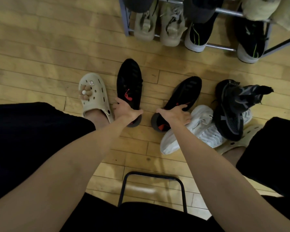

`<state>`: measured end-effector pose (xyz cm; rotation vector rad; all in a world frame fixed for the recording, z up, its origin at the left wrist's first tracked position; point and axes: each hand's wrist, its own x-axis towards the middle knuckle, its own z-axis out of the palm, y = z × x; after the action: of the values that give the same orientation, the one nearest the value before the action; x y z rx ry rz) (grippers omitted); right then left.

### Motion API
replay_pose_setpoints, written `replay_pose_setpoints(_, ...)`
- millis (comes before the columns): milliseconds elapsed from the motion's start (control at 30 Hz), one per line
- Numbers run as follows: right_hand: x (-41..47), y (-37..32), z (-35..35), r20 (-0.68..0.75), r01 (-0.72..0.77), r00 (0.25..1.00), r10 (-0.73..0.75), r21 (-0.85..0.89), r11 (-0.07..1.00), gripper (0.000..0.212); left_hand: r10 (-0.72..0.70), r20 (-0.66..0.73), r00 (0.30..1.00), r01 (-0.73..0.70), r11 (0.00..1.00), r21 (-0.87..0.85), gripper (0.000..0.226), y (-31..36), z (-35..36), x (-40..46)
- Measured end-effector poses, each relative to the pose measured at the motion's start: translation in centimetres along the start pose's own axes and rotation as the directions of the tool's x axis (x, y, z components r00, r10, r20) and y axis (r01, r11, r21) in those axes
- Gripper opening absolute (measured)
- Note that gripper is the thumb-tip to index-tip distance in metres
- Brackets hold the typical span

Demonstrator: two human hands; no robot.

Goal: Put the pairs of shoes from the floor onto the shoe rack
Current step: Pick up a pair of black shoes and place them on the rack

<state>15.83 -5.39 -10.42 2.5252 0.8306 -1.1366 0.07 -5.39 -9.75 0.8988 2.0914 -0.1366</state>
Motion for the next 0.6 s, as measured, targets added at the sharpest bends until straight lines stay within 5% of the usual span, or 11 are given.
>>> replay_pose_setpoints(67, -0.1, 0.2, -1.3, 0.068, -0.024, 0.998, 0.002, 0.32, 0.947, 0.136, 0.016, 0.045, 0.999, -0.011, 0.994, -0.111, 0.124, 0.6, -1.3, -0.4)
replay_pose_setpoints(200, -1.9, 0.4, -6.5, 0.24, -0.124, 0.965, -0.108, 0.777, 0.617, 0.107, -0.012, 0.114, 0.993, 0.055, 0.922, -0.383, 0.12, 2.7, -5.0, -2.1)
replay_pose_setpoints(300, -4.4, 1.3, -10.9, 0.342, -0.212, 0.924, -0.174, 0.833, 0.512, 0.079, 0.002, 0.224, 0.975, 0.132, 0.8, -0.585, 0.09, 4.3, -8.2, -4.2)
replay_pose_setpoints(400, -6.7, 3.1, -14.2, 0.377, -0.229, 0.894, -0.241, 0.848, 0.479, 0.042, 0.035, 0.279, 0.96, 0.147, 0.782, -0.605, 0.078, 5.2, -10.5, -6.7)
replay_pose_setpoints(600, -10.3, 7.3, -18.4, 0.356, -0.161, 0.895, -0.268, 0.82, 0.55, 0.037, 0.154, 0.238, 0.959, 0.005, 0.829, -0.559, 0.081, 5.9, -12.1, -12.7)
